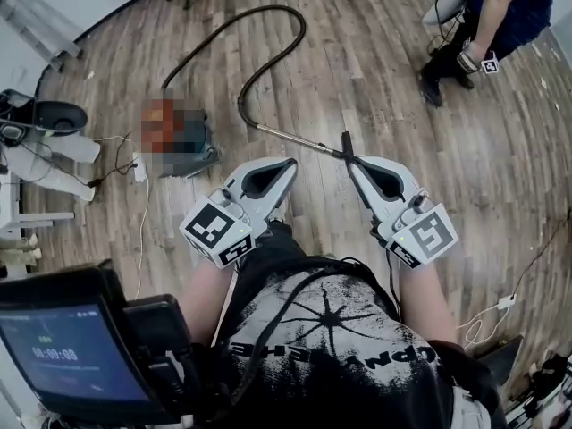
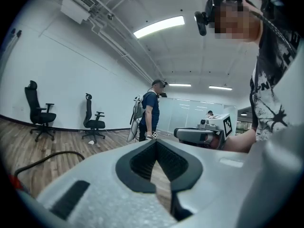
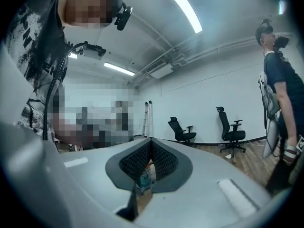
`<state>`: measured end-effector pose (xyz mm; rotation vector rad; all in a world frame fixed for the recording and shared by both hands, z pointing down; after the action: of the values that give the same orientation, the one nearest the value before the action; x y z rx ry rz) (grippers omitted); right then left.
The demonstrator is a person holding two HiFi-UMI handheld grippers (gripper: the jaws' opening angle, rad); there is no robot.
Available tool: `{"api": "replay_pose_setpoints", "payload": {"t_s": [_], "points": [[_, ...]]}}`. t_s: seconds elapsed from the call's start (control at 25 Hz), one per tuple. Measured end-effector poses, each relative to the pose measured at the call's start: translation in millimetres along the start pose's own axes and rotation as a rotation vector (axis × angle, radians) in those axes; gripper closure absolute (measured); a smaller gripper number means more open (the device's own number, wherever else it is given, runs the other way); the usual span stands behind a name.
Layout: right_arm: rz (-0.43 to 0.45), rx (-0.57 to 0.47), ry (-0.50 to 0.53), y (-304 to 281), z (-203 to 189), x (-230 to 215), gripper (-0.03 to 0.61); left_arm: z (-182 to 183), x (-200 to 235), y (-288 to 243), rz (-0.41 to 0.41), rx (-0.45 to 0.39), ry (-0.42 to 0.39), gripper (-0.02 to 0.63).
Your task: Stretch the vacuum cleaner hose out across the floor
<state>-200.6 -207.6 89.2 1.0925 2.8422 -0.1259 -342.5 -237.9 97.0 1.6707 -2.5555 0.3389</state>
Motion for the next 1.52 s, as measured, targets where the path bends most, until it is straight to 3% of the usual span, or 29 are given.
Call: {"api": "replay_pose_setpoints", "payload": {"t_s": [0.24, 0.48, 0.68, 0.92, 1.12, 1.32, 1.52], "points": [[-0.102, 0.016, 0.007, -78.4, 19.2, -42.9, 0.571, 37.4, 97.5, -34.2, -0.129, 0.031, -0.102, 0.612], [-0.172, 0.037, 0.017, -168.6, 35.0, -75.6, 0.571, 52.4, 193.1, -48.3, -0.216, 0.036, -0.104, 0.612], [-0.191, 0.052, 0.017, -160.0, 36.4, -75.3, 0.571, 48.5, 193.4, -53.3, -0.232, 0.059, -0.127, 0.612], [-0.187, 0.076, -0.002, -150.1, 23.0, -91.9, 0.571, 30.9, 190.4, -68.4, -0.224, 0.082, -0.083, 0.612], [-0.121, 0.097, 0.024, -177.6, 6.6, -105.4, 0.571, 11.6, 216.0, -75.6, -0.183, 0.088, -0.053, 0.612], [0.002, 0.104, 0.005, -199.7, -15.7, -131.7, 0.571, 4.6, 246.8, -104.6, -0.131, 0.028, -0.017, 0.612], [-0.018, 0.127, 0.019, -202.3, -54.1, -163.3, 0.567, -18.6, 256.9, -141.8, -0.165, 0.015, -0.032, 0.612]]}}
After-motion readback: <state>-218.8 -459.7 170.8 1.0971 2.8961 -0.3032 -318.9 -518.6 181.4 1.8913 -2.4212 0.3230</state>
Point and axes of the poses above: the fingertips, and each gripper's own axes: y backward along the fingers, x to its left, z out of its top, the point moved 4 cm from there along y, backward along the fingers, and after that the axes turned 2 degrees about -y, right-handed, at the moved point
